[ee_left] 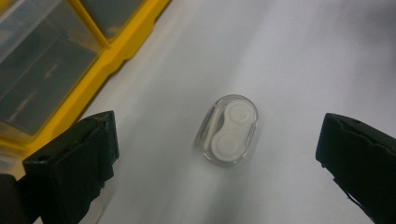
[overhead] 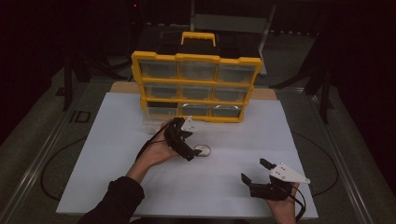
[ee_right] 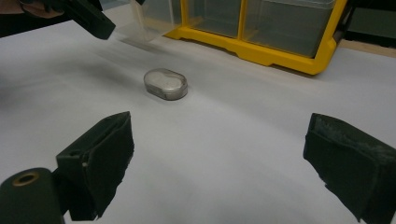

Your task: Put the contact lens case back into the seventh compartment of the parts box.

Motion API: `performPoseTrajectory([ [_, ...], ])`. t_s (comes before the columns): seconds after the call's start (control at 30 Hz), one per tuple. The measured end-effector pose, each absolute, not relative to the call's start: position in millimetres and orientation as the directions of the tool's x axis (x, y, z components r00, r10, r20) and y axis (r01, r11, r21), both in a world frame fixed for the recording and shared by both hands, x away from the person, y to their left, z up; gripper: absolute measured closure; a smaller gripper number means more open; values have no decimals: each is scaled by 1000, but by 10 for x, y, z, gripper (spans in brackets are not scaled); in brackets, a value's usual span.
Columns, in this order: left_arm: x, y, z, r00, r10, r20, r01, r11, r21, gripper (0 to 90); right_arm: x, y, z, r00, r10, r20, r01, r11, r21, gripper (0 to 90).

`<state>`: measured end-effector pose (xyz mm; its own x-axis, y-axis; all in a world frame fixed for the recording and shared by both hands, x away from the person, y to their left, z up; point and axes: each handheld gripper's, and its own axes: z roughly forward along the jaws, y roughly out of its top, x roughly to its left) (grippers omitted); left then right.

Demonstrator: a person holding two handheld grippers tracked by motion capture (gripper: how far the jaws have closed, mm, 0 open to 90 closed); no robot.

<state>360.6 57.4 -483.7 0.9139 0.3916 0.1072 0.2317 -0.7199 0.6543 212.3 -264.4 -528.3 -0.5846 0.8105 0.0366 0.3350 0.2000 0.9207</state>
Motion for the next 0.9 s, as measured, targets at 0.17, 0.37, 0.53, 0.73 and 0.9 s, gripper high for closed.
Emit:
performPoseTrajectory([
  [0.17, 3610, 515, -4886, 920, 379, 102, 233, -736, 636, 3, 2123, -2645, -5284, -585, 810, 38, 336, 199, 921, 82],
  [0.37, 3624, 445, -4941, 925, 367, 100, 230, -748, 622, 4, 2127, -2645, -5287, -586, 810, 40, 337, 198, 921, 82],
  [0.53, 3643, 364, -5010, 928, 360, 95, 232, -760, 607, 9, 2132, -2651, -5290, -587, 808, 41, 337, 197, 921, 82],
  [0.73, 3682, 298, -5070, 928, 359, 103, 239, -782, 576, 13, 2135, -2653, -5292, -588, 808, 42, 337, 198, 920, 82],
  [0.9, 3719, 252, -5139, 926, 364, 96, 254, -793, 554, 23, 2136, -2655, -5293, -588, 808, 43, 338, 196, 921, 82],
])
